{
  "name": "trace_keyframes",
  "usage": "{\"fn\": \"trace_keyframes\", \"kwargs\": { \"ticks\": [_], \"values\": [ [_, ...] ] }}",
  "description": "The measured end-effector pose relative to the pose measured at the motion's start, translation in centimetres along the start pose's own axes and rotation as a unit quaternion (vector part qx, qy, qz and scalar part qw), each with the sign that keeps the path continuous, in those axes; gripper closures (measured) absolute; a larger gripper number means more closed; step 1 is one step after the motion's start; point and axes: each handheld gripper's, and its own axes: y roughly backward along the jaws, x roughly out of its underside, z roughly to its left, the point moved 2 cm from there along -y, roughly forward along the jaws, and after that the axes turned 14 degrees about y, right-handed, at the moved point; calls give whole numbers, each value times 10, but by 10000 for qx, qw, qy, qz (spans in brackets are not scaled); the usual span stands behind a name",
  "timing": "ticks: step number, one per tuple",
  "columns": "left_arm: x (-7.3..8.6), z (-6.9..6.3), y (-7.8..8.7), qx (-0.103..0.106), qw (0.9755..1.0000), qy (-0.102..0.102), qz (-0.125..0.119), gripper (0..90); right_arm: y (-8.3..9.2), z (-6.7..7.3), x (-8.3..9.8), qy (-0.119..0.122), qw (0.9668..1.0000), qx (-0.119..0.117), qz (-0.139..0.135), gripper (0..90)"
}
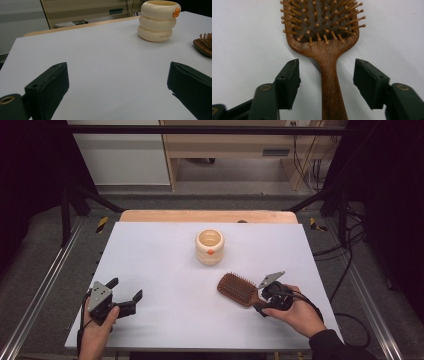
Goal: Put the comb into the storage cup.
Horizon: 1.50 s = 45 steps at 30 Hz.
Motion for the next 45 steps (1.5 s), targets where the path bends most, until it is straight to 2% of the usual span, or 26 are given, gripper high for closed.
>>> {"fn": "trace_keyframes", "kwargs": {
  "ticks": [9, 15, 32, 45],
  "values": [
    [0, -1, -1, 23, 10000, -19, 22, 42, -6, -3, 1, 46, 9996, -226, 141, 547],
    [1, -1, -1, 32, 10000, -19, 27, 43, -8, -5, 1, 61, 9994, -269, 224, 601],
    [1, -2, -1, 55, 10000, -44, 38, 44, -13, -7, 0, 93, 9985, -384, 375, 679],
    [1, -3, -2, 57, 9999, -78, 51, 44, -15, -10, -2, 74, 9972, -530, 513, 699]
  ]
}}
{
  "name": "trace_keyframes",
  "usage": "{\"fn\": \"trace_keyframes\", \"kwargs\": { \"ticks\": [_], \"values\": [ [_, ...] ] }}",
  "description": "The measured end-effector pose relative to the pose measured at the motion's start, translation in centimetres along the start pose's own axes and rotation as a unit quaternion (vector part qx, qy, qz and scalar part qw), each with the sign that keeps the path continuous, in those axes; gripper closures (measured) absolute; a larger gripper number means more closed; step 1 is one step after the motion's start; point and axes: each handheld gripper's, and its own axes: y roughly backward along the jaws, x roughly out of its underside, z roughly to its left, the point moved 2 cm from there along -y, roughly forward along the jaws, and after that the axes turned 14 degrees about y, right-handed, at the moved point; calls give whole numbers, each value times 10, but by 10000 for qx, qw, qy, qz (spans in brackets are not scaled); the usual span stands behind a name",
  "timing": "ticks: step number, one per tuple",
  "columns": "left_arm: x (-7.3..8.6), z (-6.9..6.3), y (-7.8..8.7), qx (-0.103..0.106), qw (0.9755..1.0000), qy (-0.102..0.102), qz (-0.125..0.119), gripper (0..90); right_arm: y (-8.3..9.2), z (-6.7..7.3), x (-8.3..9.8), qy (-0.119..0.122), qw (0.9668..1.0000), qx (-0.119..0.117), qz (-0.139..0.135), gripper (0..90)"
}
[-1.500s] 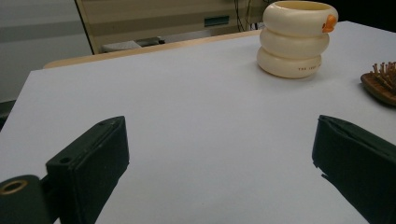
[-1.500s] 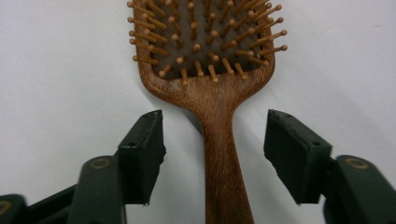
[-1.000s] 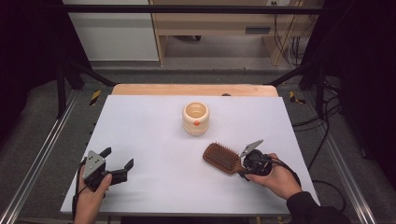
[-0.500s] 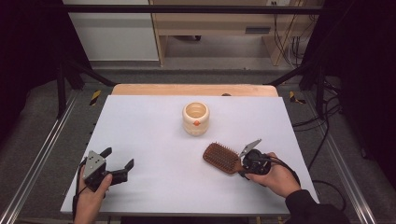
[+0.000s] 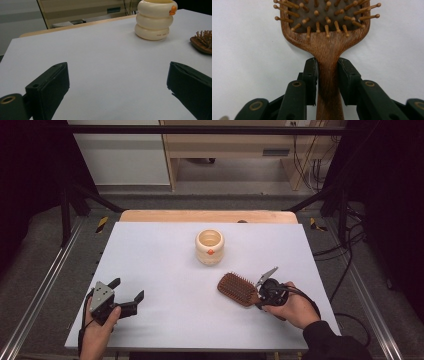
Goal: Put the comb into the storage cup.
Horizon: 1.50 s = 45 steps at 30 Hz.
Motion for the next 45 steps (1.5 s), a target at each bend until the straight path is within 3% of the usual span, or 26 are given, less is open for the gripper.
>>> {"fn": "trace_keyframes", "kwargs": {
  "ticks": [7, 15, 21, 25, 30, 38, 40, 45],
  "values": [
    [0, 0, 0, -6, 10000, -2, -1, 44, -1, 1, -4, 89, 9998, 0, 158, 727],
    [0, 0, 0, -16, 10000, 3, 3, 45, 1, 2, -3, 88, 9999, 67, 76, 730],
    [-2, -2, 1, 9, 10000, 21, -49, 47, 6, 6, -5, 40, 9997, 213, -141, 730],
    [-7, -9, -1, 212, 9995, 218, -66, 45, 13, 8, -9, 8, 9985, 320, -454, 730],
    [-18, -20, -6, 467, 9980, 417, -112, 45, 17, 9, -15, 16, 9948, 513, -880, 730],
    [-31, -43, -15, 809, 9959, 395, -65, 43, 17, 13, -26, 3, 9850, 791, -1531, 730],
    [-33, -52, -21, 1011, 9938, 460, -39, 43, 16, 14, -29, -18, 9824, 844, -1666, 730],
    [-41, -73, -32, 1291, 9904, 493, 20, 43, 17, 16, -33, -97, 9742, 946, -2048, 730]
  ]
}}
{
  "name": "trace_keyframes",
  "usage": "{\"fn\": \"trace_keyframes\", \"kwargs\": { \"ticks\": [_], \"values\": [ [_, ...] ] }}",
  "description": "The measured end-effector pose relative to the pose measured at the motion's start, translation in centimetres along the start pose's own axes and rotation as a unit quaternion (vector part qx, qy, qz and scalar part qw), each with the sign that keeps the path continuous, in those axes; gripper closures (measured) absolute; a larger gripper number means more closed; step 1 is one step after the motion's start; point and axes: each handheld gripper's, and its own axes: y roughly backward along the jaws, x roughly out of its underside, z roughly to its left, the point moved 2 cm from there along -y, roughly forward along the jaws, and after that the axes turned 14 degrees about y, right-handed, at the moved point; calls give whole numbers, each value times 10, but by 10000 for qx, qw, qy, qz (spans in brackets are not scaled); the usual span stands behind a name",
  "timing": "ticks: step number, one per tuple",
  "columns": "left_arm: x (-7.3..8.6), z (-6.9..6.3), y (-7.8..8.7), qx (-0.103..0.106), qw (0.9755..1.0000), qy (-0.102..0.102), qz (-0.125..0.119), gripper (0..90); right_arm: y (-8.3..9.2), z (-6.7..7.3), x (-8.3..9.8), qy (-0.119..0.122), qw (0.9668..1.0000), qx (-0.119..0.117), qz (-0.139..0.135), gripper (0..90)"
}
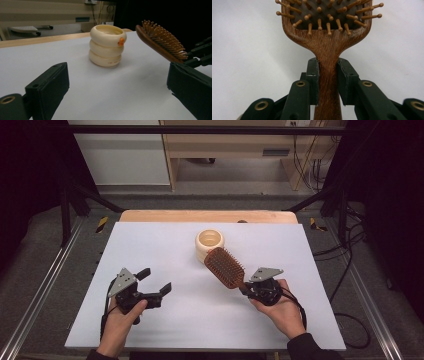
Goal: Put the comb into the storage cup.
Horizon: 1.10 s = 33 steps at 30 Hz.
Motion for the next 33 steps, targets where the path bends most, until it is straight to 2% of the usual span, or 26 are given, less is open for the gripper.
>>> {"fn": "trace_keyframes", "kwargs": {
  "ticks": [6, 10, 13, 17, 19, 23, 26, 30, 33],
  "values": [
    [-10, -21, -16, 295, 9995, 62, 17, 43, 1, 1, -2, -78, 9993, 96, -349, 730],
    [-17, -34, -27, 492, 9986, 173, 37, 43, 2, 0, -6, -203, 9974, 158, -676, 730],
    [-23, -43, -35, 612, 9978, 243, 24, 43, 0, 0, -9, -192, 9960, 204, -845, 730],
    [-28, -52, -45, 799, 9956, 496, 17, 43, 1, 1, -15, -140, 9937, 289, -1076, 730],
    [-30, -57, -51, 915, 9936, 657, -8, 44, 2, 1, -17, -191, 9917, 324, -1228, 730],
    [-36, -67, -59, 1010, 9922, 723, -53, 49, 2, 5, -20, -153, 9886, 326, -1459, 730],
    [-40, -72, -62, 1010, 9923, 701, -121, 49, 0, 9, -23, -87, 9875, 346, -1537, 730],
    [-44, -75, -67, 1051, 9912, 787, -141, 50, -1, 15, -28, -38, 9861, 372, -1617, 730],
    [-45, -76, -71, 993, 9921, 766, -95, 53, -3, 17, -31, -15, 9860, 370, -1625, 730]
  ]
}}
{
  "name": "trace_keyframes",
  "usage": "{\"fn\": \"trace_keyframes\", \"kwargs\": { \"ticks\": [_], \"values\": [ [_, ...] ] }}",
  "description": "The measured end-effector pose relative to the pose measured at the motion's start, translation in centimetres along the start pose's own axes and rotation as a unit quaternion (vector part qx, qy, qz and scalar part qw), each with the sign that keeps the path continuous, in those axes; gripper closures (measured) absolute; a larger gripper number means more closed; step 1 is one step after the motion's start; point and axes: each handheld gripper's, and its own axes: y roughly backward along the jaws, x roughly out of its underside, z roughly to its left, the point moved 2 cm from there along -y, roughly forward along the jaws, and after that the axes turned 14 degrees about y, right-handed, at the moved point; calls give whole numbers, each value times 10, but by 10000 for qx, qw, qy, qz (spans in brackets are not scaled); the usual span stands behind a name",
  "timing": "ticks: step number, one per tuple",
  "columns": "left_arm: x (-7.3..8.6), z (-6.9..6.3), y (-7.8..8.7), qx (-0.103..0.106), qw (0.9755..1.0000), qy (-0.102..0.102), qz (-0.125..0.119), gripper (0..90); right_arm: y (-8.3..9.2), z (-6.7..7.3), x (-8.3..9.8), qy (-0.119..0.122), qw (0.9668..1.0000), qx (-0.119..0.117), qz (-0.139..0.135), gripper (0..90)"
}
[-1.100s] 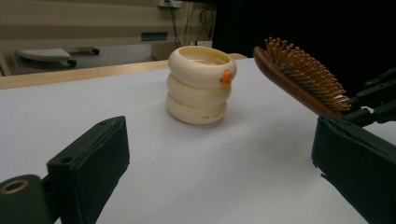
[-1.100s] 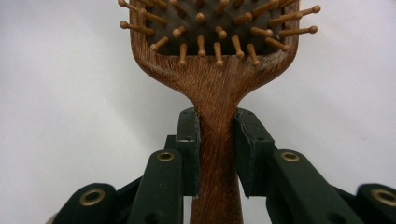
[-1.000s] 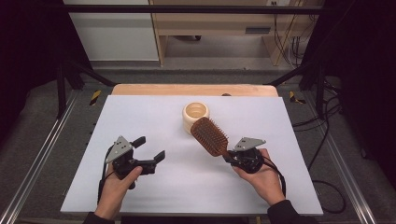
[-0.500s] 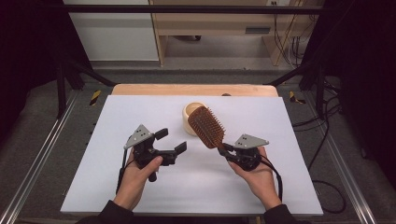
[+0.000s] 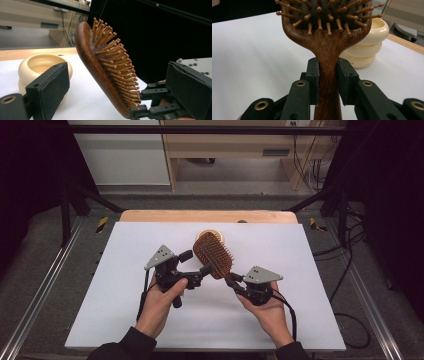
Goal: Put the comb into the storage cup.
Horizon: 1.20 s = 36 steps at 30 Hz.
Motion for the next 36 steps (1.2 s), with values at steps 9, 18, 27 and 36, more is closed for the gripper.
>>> {"fn": "trace_keyframes", "kwargs": {
  "ticks": [9, 18, 27, 36],
  "values": [
    [-5, 1, -12, -39, 9999, 160, -49, 67, -1, 7, -2, 34, 9999, 58, -138, 730],
    [-8, 1, -22, -98, 9995, 299, -103, 130, -1, 10, -3, 37, 9997, 94, -211, 730],
    [-10, 2, -24, -107, 9988, 450, -174, 247, -1, 13, -3, 40, 9996, 137, -257, 730],
    [-12, 1, -22, -78, 9978, 582, -296, 335, -2, 14, -3, 47, 9995, 136, -267, 729]
  ]
}}
